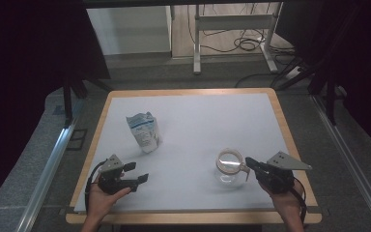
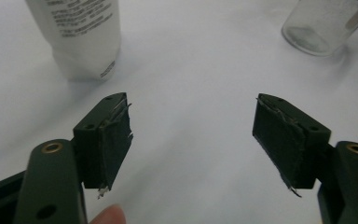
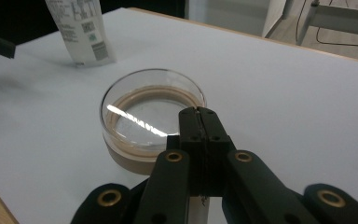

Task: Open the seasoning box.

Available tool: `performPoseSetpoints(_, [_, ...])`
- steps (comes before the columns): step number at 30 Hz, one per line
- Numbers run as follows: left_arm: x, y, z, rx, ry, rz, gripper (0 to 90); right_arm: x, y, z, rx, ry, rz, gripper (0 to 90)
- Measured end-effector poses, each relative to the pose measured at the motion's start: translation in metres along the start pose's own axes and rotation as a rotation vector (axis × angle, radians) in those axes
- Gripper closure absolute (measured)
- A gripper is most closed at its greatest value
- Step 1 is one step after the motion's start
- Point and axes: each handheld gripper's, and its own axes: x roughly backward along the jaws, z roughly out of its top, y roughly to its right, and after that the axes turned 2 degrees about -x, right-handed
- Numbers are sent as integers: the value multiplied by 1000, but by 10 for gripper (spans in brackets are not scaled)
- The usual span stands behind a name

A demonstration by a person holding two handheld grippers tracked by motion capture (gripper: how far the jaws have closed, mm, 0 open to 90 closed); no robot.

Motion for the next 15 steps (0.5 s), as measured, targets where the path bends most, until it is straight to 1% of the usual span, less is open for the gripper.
performPoseSetpoints(2, [-3, 2, 1, -1, -5, -3, 342, -2, -2, 0, 11, -9, 0, 900])
performPoseSetpoints(7, [-9, 6, 1, -2, -15, -13, 348, -6, -3, -1, 24, -26, -6, 900])
performPoseSetpoints(8, [-10, 6, 1, -2, -17, -13, 346, -5, -2, -1, 19, -24, -5, 900])
performPoseSetpoints(11, [-12, 7, 1, 7, -19, -14, 332, -1, -3, -1, 24, -31, -25, 900])
performPoseSetpoints(15, [-13, 9, 2, 11, -17, -17, 329, 3, -5, -3, 25, -26, -18, 900])
